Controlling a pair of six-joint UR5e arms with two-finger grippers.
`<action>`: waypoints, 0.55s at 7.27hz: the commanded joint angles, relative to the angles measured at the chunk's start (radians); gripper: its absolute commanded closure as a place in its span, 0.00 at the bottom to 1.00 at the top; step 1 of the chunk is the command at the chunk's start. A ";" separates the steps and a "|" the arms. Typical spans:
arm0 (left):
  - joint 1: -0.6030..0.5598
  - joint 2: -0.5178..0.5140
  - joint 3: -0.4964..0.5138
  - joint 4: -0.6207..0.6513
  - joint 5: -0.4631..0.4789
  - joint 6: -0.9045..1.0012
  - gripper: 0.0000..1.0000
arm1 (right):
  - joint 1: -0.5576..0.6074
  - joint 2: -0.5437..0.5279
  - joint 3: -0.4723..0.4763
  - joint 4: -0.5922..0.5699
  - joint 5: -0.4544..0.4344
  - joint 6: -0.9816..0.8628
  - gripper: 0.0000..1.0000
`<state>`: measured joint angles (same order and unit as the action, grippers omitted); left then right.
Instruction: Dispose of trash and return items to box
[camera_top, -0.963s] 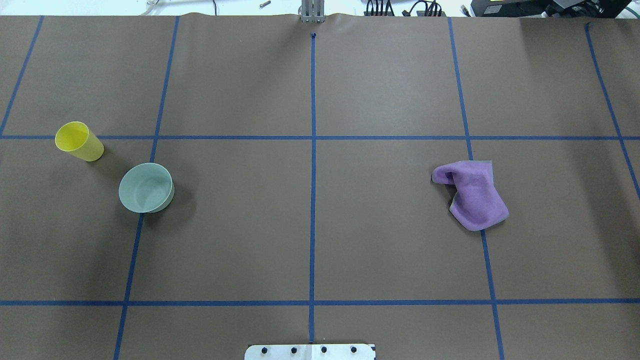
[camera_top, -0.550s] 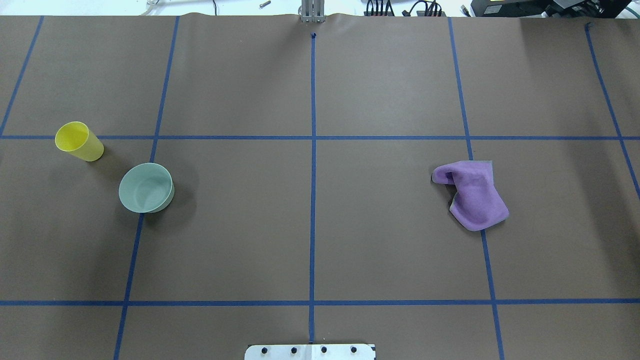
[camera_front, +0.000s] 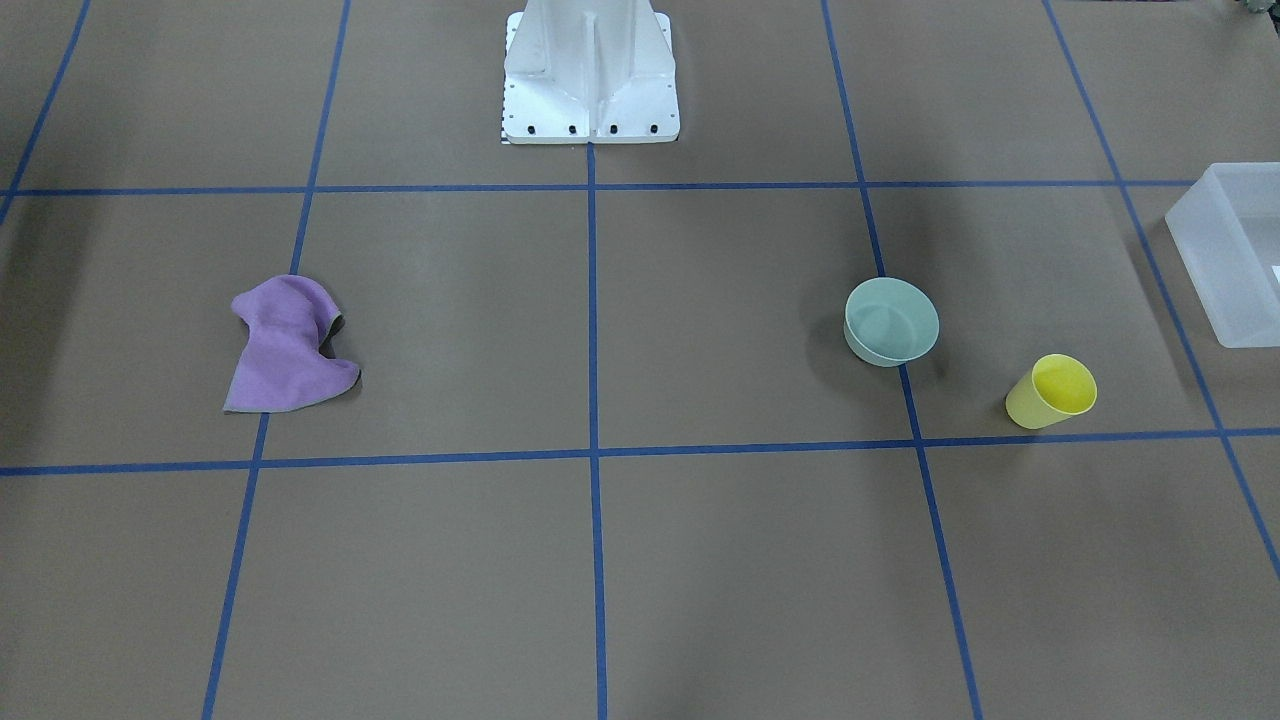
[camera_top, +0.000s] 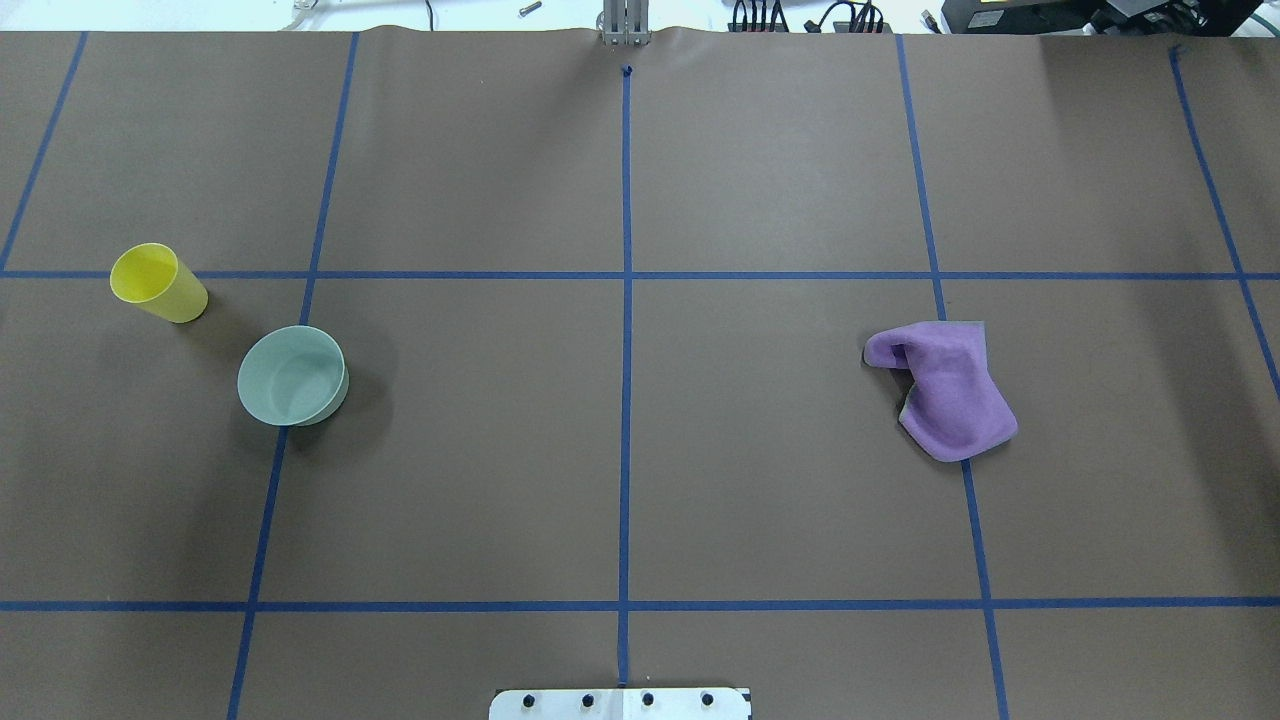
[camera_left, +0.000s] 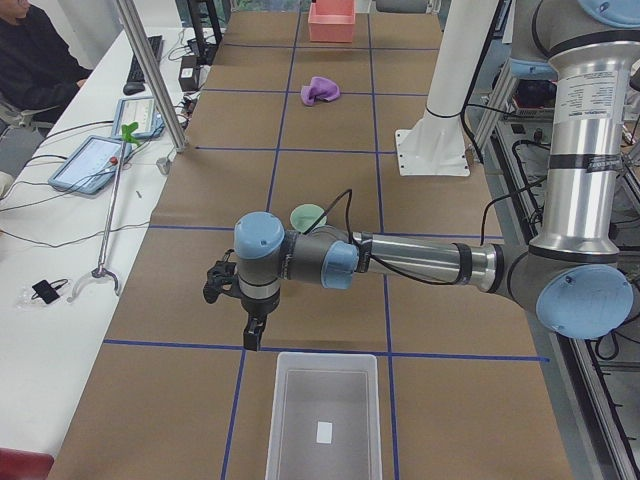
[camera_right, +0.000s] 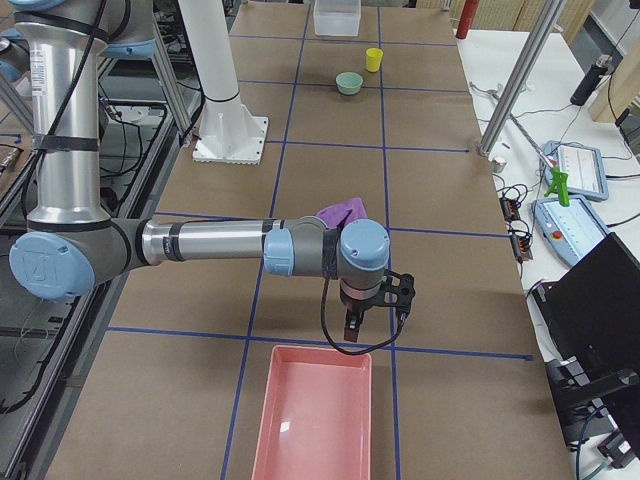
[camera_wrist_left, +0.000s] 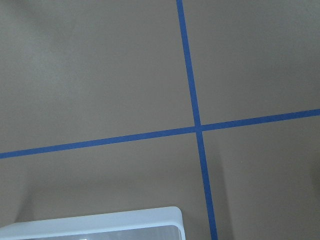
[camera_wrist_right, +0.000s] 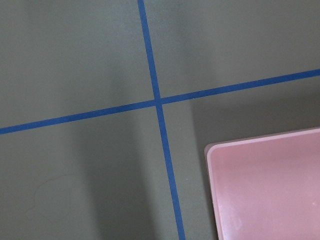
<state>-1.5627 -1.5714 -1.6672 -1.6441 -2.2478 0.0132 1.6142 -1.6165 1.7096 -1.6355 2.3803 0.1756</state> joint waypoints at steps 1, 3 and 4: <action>0.001 -0.018 -0.018 0.000 -0.010 -0.091 0.02 | 0.000 0.006 0.010 0.000 0.000 0.002 0.00; 0.053 -0.059 -0.019 -0.029 -0.073 -0.356 0.02 | 0.000 -0.002 0.016 -0.001 0.022 0.004 0.00; 0.102 -0.059 -0.010 -0.092 -0.132 -0.489 0.02 | 0.000 -0.002 0.016 -0.001 0.049 0.004 0.00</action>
<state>-1.5138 -1.6224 -1.6830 -1.6804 -2.3149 -0.3159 1.6138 -1.6168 1.7247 -1.6365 2.4037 0.1791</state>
